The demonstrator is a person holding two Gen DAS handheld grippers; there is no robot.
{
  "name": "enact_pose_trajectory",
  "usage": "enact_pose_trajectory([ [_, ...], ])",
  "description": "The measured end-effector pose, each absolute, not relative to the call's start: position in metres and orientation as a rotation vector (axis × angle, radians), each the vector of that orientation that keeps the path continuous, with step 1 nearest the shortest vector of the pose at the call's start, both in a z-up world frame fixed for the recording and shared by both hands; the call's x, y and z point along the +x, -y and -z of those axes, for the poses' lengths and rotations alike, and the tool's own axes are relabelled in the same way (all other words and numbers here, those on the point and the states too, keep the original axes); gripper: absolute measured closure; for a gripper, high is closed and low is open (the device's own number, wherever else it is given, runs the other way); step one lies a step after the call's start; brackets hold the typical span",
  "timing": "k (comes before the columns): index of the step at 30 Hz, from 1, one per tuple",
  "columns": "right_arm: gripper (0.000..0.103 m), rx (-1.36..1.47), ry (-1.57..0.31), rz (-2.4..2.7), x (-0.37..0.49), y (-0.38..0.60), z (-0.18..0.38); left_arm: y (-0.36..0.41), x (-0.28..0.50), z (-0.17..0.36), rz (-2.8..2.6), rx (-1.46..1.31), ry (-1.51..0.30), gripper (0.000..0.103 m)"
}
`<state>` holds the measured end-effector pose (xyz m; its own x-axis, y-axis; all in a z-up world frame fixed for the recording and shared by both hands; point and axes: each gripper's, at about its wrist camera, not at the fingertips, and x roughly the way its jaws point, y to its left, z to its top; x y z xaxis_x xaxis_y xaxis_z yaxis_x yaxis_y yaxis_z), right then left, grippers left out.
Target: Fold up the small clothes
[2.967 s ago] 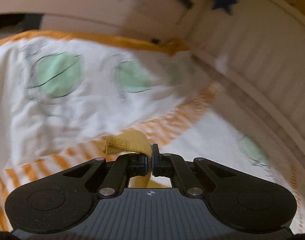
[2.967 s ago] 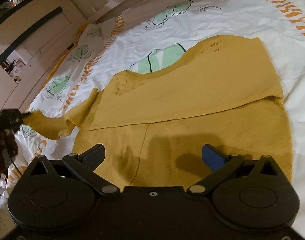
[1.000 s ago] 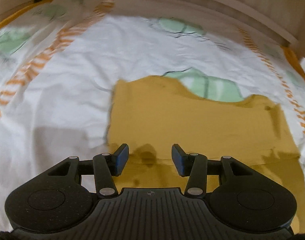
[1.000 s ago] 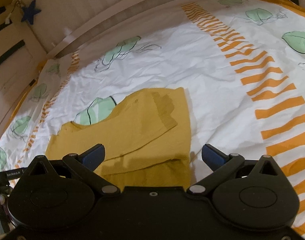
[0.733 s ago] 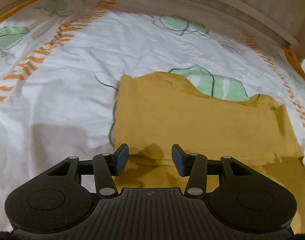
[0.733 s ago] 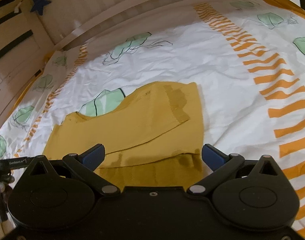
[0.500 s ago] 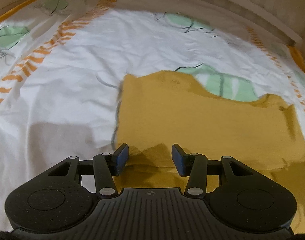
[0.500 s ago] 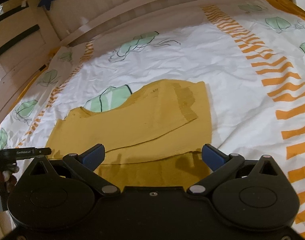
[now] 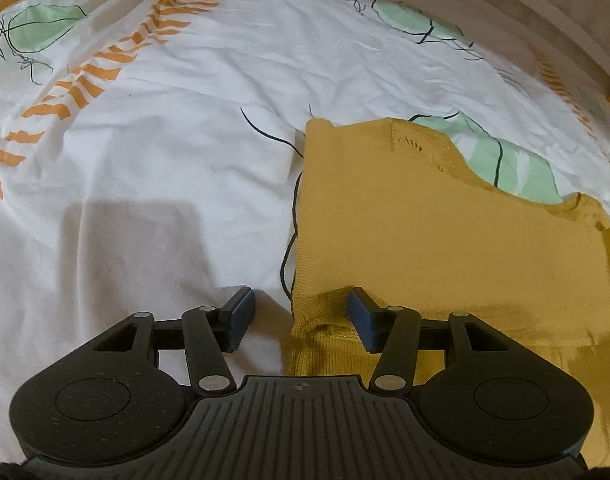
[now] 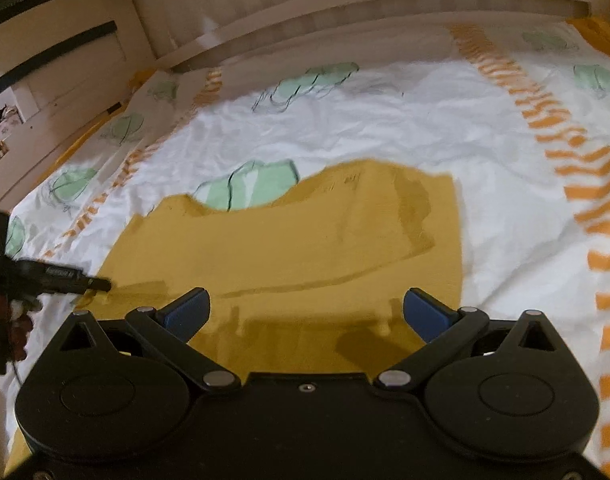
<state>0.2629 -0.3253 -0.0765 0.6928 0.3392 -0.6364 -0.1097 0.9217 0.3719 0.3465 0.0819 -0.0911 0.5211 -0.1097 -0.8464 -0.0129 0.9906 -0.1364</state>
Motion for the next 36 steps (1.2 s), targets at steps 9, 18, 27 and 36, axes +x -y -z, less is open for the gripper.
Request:
enact_pose_trajectory([
  [9, 0.04, 0.291, -0.749, -0.215, 0.315, 0.353, 0.083, -0.081, 0.348, 0.091, 0.065, -0.129, -1.028, 0.051],
  [18, 0.047, 0.266, -0.806, -0.165, 0.338, 0.365, 0.111, -0.08, 0.349, 0.092, 0.065, -0.133, -1.03, 0.05],
  [27, 0.07, 0.237, -0.815, -0.228, 0.343, 0.342, 0.11, -0.08, 0.35, 0.092, 0.066, -0.133, -1.029, 0.049],
  [36, 0.082, 0.285, -0.912, -0.06, 0.327, 0.367, 0.104, -0.079, 0.349, 0.092, 0.063, -0.133, -1.025, 0.049],
])
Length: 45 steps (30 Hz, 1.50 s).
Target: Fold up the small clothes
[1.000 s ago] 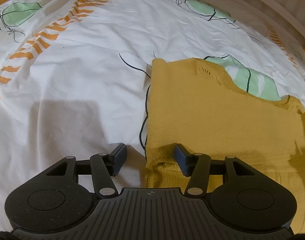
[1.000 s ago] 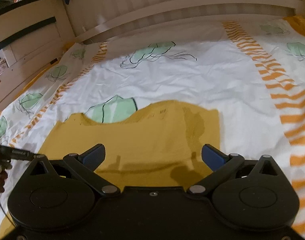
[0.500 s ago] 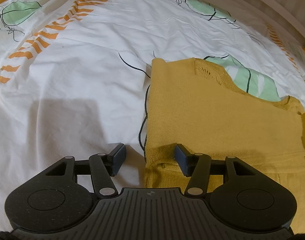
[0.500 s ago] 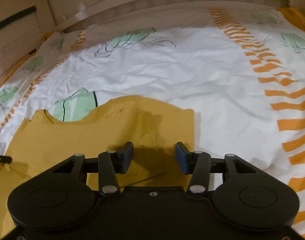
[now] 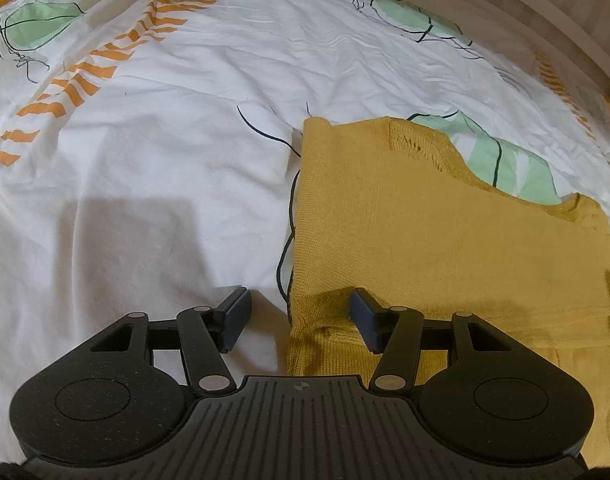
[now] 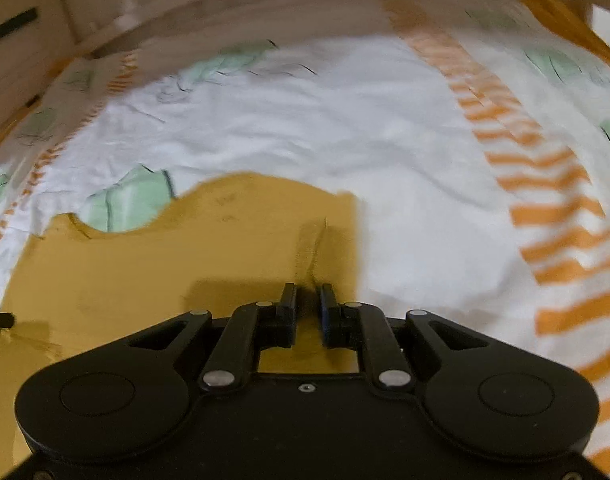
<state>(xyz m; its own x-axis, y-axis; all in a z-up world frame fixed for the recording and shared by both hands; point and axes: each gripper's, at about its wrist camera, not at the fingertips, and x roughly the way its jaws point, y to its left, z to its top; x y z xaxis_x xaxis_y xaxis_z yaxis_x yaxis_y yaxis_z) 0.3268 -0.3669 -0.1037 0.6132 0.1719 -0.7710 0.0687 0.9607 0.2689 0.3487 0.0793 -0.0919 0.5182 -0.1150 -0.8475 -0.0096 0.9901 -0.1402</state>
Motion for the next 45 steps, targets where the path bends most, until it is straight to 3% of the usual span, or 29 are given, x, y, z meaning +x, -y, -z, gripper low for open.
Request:
enact_pose_trajectory([
  [2, 0.075, 0.295, -0.881, -0.054, 0.323, 0.373, 0.098, -0.079, 0.349, 0.092, 0.064, -0.134, -1.025, 0.049],
  [4, 0.075, 0.264, -0.816, -0.087, 0.323, 0.373, 0.087, -0.079, 0.349, 0.092, 0.064, -0.137, -1.024, 0.048],
  [6, 0.047, 0.218, -0.773, -0.122, 0.329, 0.368, 0.079, -0.079, 0.349, 0.092, 0.064, -0.134, -1.023, 0.047],
  [8, 0.037, 0.169, -0.748, -0.17, 0.342, 0.359, 0.075, -0.078, 0.349, 0.092, 0.064, -0.128, -1.023, 0.047],
  [21, 0.038, -0.12, -0.78, -0.342, 0.416, 0.308, 0.104, -0.079, 0.351, 0.092, 0.072, -0.132, -1.027, 0.045],
  [22, 0.038, -0.122, -0.79, -0.358, 0.418, 0.307, 0.106, -0.079, 0.351, 0.092, 0.072, -0.13, -1.027, 0.045],
  [23, 0.049, -0.121, -0.808, -0.376, 0.418, 0.307, 0.108, -0.078, 0.351, 0.092, 0.071, -0.13, -1.026, 0.045],
  [24, 0.084, -0.118, -0.825, -0.402, 0.418, 0.306, 0.109, -0.078, 0.351, 0.093, 0.071, -0.13, -1.026, 0.045],
  [26, 0.089, -0.131, -0.814, -0.414, 0.413, 0.304, 0.107, -0.078, 0.351, 0.092, 0.069, -0.132, -1.026, 0.045],
  [34, 0.088, -0.113, -0.816, -0.275, 0.408, 0.311, 0.113, -0.076, 0.35, 0.092, 0.062, -0.133, -1.021, 0.045],
  [37, 0.071, -0.114, -0.765, -0.274, 0.405, 0.306, 0.108, -0.078, 0.351, 0.092, 0.065, -0.14, -1.023, 0.045],
  [39, 0.045, -0.057, -0.734, -0.263, 0.401, 0.31, 0.101, -0.079, 0.351, 0.091, 0.068, -0.143, -1.022, 0.045],
  [42, 0.025, 0.035, -0.704, -0.278, 0.388, 0.315, 0.091, -0.08, 0.349, 0.09, 0.072, -0.152, -1.019, 0.044],
  [45, 0.013, 0.094, -0.727, -0.275, 0.376, 0.315, 0.083, -0.08, 0.347, 0.087, 0.077, -0.163, -1.011, 0.042],
])
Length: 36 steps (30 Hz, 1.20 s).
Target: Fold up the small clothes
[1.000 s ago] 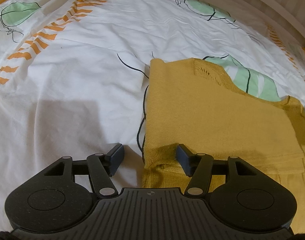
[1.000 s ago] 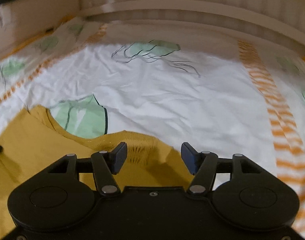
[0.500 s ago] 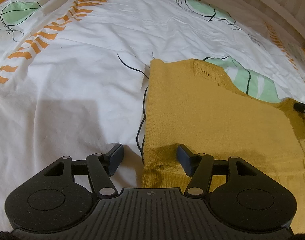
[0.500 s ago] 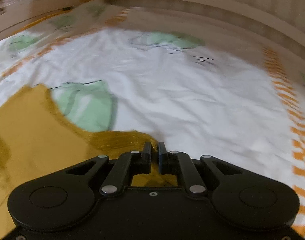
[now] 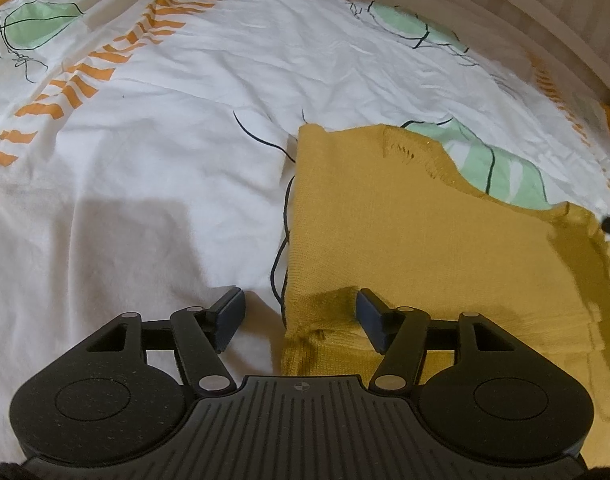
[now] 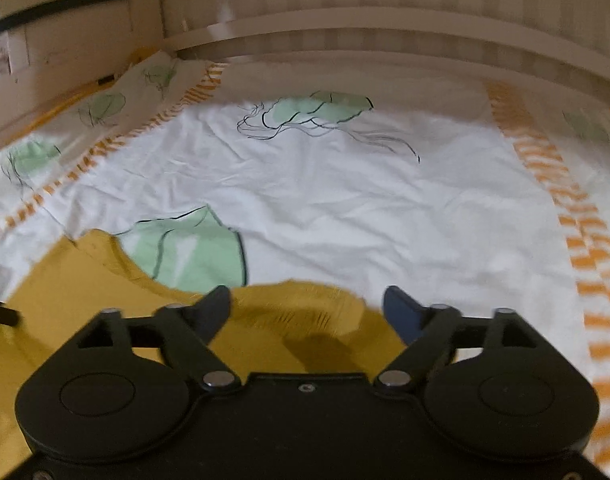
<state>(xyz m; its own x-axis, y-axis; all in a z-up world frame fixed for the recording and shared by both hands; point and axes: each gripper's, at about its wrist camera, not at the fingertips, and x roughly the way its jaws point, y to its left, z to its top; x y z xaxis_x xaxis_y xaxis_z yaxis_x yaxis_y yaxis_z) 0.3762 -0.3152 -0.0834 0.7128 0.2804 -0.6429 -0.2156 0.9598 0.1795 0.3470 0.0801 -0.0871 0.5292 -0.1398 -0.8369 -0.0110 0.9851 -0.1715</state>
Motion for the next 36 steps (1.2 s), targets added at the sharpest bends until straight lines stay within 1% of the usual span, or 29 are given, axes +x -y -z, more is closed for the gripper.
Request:
enact_pose_trajectory([
  [1, 0.012, 0.118, -0.739, -0.276, 0.368, 0.317, 0.081, -0.08, 0.346, 0.086, 0.08, -0.169, -1.009, 0.041],
  [3, 0.011, 0.154, -0.755, -0.28, 0.353, 0.321, 0.077, -0.081, 0.344, 0.084, 0.086, -0.181, -1.004, 0.037],
  [4, 0.009, 0.171, -0.764, -0.277, 0.344, 0.323, 0.075, -0.081, 0.342, 0.082, 0.092, -0.189, -1.001, 0.036],
  [5, 0.004, 0.187, -0.774, -0.274, 0.338, 0.324, 0.074, -0.082, 0.34, 0.08, 0.099, -0.195, -0.995, 0.036],
  [6, 0.0, 0.208, -0.782, -0.269, 0.329, 0.327, 0.072, -0.082, 0.338, 0.078, 0.104, -0.197, -0.99, 0.033],
  [13, 0.0, 0.351, -0.833, -0.196, 0.264, 0.348, 0.065, -0.086, 0.32, 0.063, 0.13, -0.201, -0.944, 0.029],
  [15, 0.0, 0.376, -0.85, -0.181, 0.247, 0.353, 0.064, -0.087, 0.313, 0.06, 0.139, -0.205, -0.939, 0.026],
  [23, 0.0, 0.448, -0.839, -0.144, 0.185, 0.361, 0.056, -0.095, 0.27, 0.045, 0.191, -0.23, -0.918, 0.026],
  [28, 0.0, 0.442, -0.834, -0.132, 0.151, 0.358, 0.05, -0.09, 0.232, 0.042, 0.212, -0.258, -0.888, 0.025],
  [36, 0.0, 0.495, -0.822, -0.12, 0.104, 0.363, 0.049, -0.092, 0.154, 0.049, 0.221, -0.247, -0.907, 0.025],
])
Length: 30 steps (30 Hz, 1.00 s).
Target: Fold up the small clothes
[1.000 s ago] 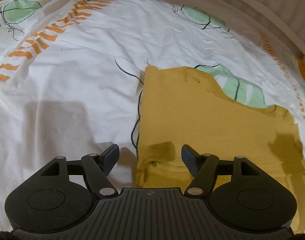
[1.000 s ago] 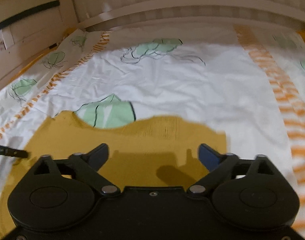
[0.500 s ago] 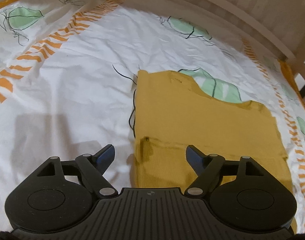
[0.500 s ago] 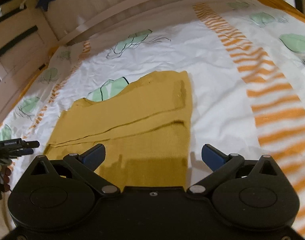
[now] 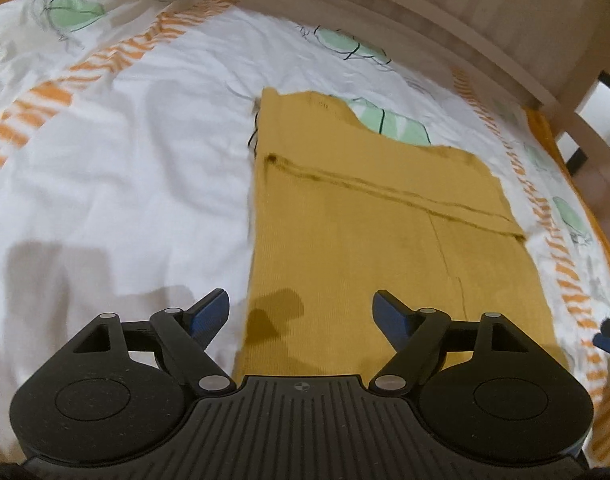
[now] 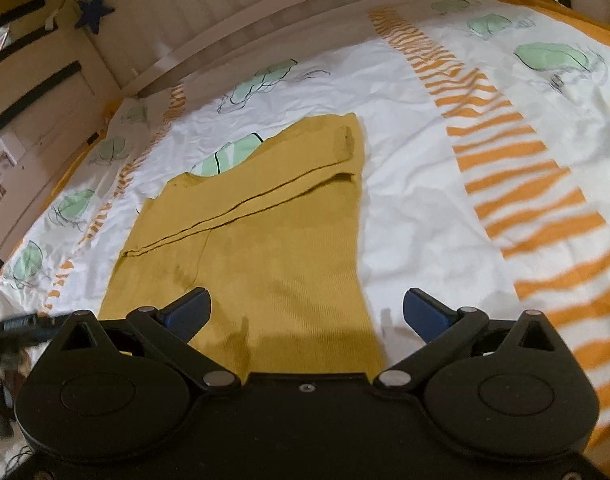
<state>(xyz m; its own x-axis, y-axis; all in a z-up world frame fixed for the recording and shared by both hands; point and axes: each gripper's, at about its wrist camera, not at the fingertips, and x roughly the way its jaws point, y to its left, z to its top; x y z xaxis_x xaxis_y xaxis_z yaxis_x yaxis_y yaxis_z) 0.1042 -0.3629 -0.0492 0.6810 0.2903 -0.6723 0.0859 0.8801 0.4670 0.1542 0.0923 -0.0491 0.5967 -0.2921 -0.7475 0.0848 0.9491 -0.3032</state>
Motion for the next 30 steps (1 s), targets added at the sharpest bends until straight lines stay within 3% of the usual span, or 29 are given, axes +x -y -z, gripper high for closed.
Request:
enact_pose_trajectory([
  [25, 0.0, 0.543, -0.847, -0.114, 0.049, 0.365, 0.062, -0.103, 0.071, 0.083, 0.18, -0.186, -0.962, 0.021],
  [30, 0.0, 0.54, -0.848, -0.114, 0.045, 0.365, 0.063, -0.094, 0.07, 0.086, 0.205, -0.154, -0.964, 0.009],
])
